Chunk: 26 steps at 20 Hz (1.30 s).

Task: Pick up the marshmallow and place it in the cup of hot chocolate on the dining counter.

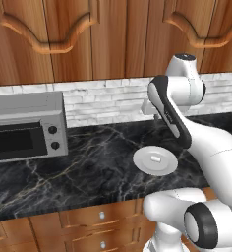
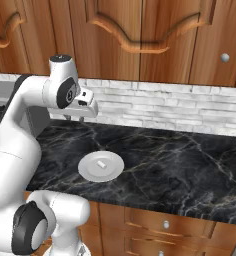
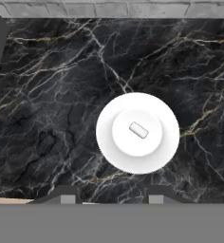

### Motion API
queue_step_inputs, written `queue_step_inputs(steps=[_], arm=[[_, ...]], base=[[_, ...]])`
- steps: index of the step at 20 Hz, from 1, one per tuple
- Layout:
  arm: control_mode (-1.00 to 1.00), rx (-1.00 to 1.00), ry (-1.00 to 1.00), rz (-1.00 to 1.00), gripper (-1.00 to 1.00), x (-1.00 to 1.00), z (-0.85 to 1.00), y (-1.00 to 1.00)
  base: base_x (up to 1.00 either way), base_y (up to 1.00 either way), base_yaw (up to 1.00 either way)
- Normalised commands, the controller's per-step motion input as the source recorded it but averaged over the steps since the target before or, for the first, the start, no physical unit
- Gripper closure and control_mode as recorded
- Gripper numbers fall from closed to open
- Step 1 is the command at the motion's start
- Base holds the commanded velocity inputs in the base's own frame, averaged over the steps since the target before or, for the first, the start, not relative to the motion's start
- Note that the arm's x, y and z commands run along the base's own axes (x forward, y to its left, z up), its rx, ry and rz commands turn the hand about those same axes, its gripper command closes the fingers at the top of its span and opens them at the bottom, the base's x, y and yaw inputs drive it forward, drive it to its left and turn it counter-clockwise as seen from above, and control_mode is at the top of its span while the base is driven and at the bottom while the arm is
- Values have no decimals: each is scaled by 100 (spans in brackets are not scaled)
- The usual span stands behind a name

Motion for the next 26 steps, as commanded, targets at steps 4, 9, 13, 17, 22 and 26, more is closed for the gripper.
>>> queue_step_inputs(steps=[4, 9, 13, 17, 22, 26], arm=[[-100, 0, 0, 0, -100, -3, -36, -2], [-100, -4, 1, 10, -100, 1, -84, -23], [-100, -6, 6, 20, -100, 5, -68, -17], [-100, -8, 8, 18, -100, 27, -66, -7], [-100, -1, 7, 16, -100, 50, -53, -21], [-100, 0, 9, 14, -100, 44, -47, -17]], base=[[0, 0, 0], [0, 0, 0], [0, 0, 0], [0, 0, 0], [0, 0, 0], [0, 0, 0]])
